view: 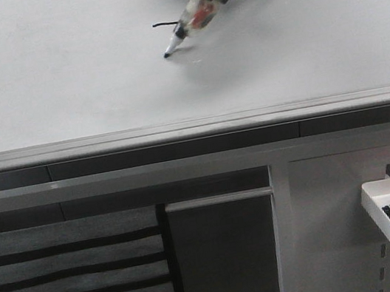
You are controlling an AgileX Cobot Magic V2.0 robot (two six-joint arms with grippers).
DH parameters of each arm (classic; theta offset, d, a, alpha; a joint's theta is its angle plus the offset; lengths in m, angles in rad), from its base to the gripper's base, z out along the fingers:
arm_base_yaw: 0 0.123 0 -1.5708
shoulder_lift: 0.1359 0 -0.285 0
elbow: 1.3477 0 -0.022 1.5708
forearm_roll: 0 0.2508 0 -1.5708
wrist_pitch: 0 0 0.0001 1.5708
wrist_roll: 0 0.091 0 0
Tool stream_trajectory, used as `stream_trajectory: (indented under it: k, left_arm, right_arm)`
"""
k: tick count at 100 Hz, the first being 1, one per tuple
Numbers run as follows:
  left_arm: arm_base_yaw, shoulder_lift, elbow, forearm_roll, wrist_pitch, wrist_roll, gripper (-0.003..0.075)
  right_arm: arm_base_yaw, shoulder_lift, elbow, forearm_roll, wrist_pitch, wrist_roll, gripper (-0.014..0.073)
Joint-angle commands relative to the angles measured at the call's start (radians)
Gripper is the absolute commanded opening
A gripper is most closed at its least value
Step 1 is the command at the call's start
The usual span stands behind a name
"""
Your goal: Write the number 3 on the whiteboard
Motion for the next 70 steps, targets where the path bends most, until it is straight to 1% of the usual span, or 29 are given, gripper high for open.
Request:
stream_trajectory:
  k: [1, 13, 21, 25, 30, 35, 42, 51, 56, 60, 65, 70]
  left_arm:
    - [0.002, -0.002, -0.029, -0.019, -0.064, -0.007, 0.0388]
    - [0.002, -0.002, -0.029, -0.004, -0.064, -0.007, 0.0388]
    - [0.002, -0.002, -0.029, -0.004, -0.064, -0.007, 0.0388]
    - [0.002, -0.002, -0.029, -0.004, -0.064, -0.007, 0.0388]
    - [0.002, -0.002, -0.029, -0.004, -0.064, -0.007, 0.0388]
    - [0.002, -0.002, -0.029, -0.004, -0.064, -0.007, 0.0388]
    - [0.002, -0.002, -0.029, -0.004, -0.064, -0.007, 0.0388]
    - [0.002, -0.002, -0.029, -0.004, -0.064, -0.007, 0.0388]
    - [0.002, -0.002, -0.029, -0.001, -0.064, -0.004, 0.0388]
    - [0.002, -0.002, -0.029, 0.001, -0.064, -0.004, 0.0388]
    - [0.002, -0.002, -0.029, 0.001, -0.060, 0.001, 0.0388]
    - [0.002, -0.002, -0.029, 0.001, -0.056, 0.004, 0.0388]
  right_arm:
    - [-0.003, -0.033, -0.017, -0.013, -0.127, 0.017, -0.0020]
    - [-0.030, -0.064, -0.006, -0.045, -0.059, 0.021, -0.0020]
    - [-0.032, -0.106, 0.059, -0.045, -0.040, 0.013, -0.0020]
    - [-0.022, -0.127, 0.099, -0.034, -0.060, 0.000, -0.0020]
    - [0.002, -0.140, 0.166, -0.021, -0.119, -0.013, -0.0020]
    - [0.034, -0.140, 0.209, -0.016, -0.215, -0.013, -0.0020]
    - [0.070, -0.118, 0.229, -0.016, -0.306, -0.013, -0.0020]
    - [0.082, -0.101, 0.211, -0.005, -0.332, -0.013, -0.0020]
    - [0.082, -0.105, 0.198, 0.003, -0.299, -0.013, -0.0020]
    - [0.082, -0.128, 0.196, 0.019, -0.265, -0.041, -0.0020]
    - [0.082, -0.176, 0.215, 0.068, -0.229, -0.104, -0.0020]
    - [0.083, -0.246, 0.271, 0.180, -0.208, -0.197, -0.0020]
